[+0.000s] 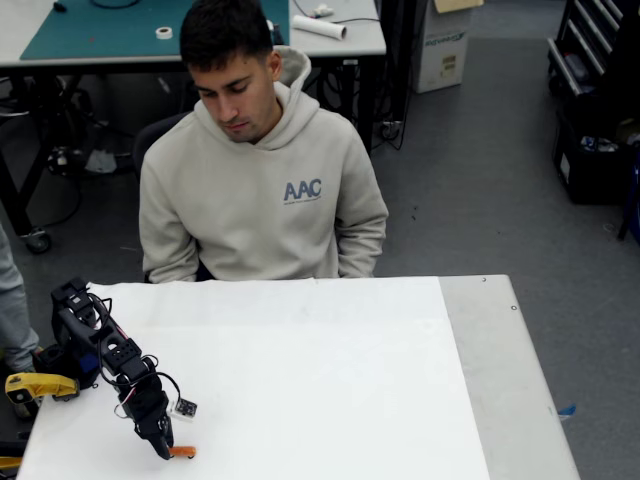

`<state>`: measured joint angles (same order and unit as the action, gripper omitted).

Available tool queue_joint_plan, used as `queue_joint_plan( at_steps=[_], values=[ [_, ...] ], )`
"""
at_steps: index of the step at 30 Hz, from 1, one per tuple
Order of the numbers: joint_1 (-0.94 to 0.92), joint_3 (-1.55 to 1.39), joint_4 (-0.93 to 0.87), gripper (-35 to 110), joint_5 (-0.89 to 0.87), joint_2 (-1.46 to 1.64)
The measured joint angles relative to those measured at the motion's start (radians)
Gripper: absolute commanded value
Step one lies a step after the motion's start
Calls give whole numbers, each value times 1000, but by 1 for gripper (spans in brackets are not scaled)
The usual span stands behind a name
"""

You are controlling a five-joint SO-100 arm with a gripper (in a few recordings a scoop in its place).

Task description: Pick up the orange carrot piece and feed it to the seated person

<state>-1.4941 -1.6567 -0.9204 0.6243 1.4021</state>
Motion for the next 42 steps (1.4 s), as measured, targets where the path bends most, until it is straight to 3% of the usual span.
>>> queue_joint_plan(
  at_steps=[37,42],
  values=[
    [9,11,8,11,0,-89],
    [0,11,8,-1,0,-91]
  ],
)
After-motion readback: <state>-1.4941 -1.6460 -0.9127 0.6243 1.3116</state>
